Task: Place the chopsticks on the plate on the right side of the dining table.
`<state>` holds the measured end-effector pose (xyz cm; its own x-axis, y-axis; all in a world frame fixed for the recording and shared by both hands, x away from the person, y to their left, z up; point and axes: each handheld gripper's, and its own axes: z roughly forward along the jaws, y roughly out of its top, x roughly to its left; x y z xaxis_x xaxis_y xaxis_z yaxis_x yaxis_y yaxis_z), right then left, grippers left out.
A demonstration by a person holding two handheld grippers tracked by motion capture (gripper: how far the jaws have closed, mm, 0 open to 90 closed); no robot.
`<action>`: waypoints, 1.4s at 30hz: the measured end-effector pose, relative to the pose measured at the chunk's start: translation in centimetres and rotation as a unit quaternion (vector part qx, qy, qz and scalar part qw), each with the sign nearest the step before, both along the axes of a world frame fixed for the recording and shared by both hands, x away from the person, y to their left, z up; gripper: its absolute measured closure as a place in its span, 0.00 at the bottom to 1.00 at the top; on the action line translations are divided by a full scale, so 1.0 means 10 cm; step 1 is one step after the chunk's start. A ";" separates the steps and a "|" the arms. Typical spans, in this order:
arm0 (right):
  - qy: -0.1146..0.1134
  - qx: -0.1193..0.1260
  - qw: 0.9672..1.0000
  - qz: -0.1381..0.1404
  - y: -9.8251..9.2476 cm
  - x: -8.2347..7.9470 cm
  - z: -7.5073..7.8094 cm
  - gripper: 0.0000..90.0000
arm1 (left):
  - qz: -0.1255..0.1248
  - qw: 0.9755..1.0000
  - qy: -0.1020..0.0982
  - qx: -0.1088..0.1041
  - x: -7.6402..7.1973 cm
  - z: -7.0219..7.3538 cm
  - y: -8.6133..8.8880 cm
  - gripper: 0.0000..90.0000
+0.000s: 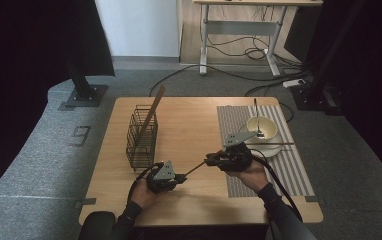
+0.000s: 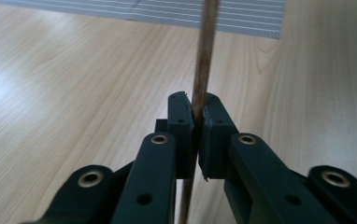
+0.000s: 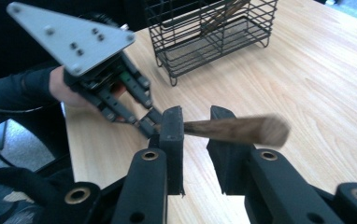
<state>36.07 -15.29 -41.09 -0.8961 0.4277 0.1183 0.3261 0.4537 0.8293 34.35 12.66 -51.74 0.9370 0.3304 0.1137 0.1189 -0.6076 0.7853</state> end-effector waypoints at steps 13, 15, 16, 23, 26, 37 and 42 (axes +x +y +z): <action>-0.047 -0.037 0.996 -0.063 0.06 0.05 0.00 0.38 | -0.004 0.999 0.036 0.000 0.01 -0.02 -0.03 0.95; -0.061 -0.050 0.994 -0.074 0.11 0.05 0.01 0.34 | -0.004 0.999 0.041 0.001 0.02 -0.02 -0.03 0.95; -0.064 -0.053 0.994 -0.075 0.13 0.05 0.02 0.33 | -0.005 0.999 0.042 0.002 0.02 -0.02 -0.04 0.95; -0.092 -0.075 0.988 -0.094 0.24 0.07 0.06 0.28 | -0.005 0.999 0.041 0.003 0.01 -0.02 -0.04 0.95; -0.096 -0.085 0.986 -0.105 0.21 0.09 0.05 0.28 | -0.005 0.999 0.043 -0.003 0.01 -0.02 -0.02 0.95; -0.074 -0.091 0.984 -0.133 -0.07 0.20 -0.13 0.27 | -0.007 0.999 0.042 -0.023 0.02 0.00 0.01 0.94; -0.056 -0.095 0.983 -0.149 -0.21 0.27 -0.29 0.25 | -0.012 0.999 0.038 -0.029 0.01 0.03 0.03 0.94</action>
<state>38.78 -17.41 -44.03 -0.7301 0.6784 -0.0819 0.3790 0.5019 0.7775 34.49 12.92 -51.46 0.9496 0.3126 0.0228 0.1662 -0.5638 0.8090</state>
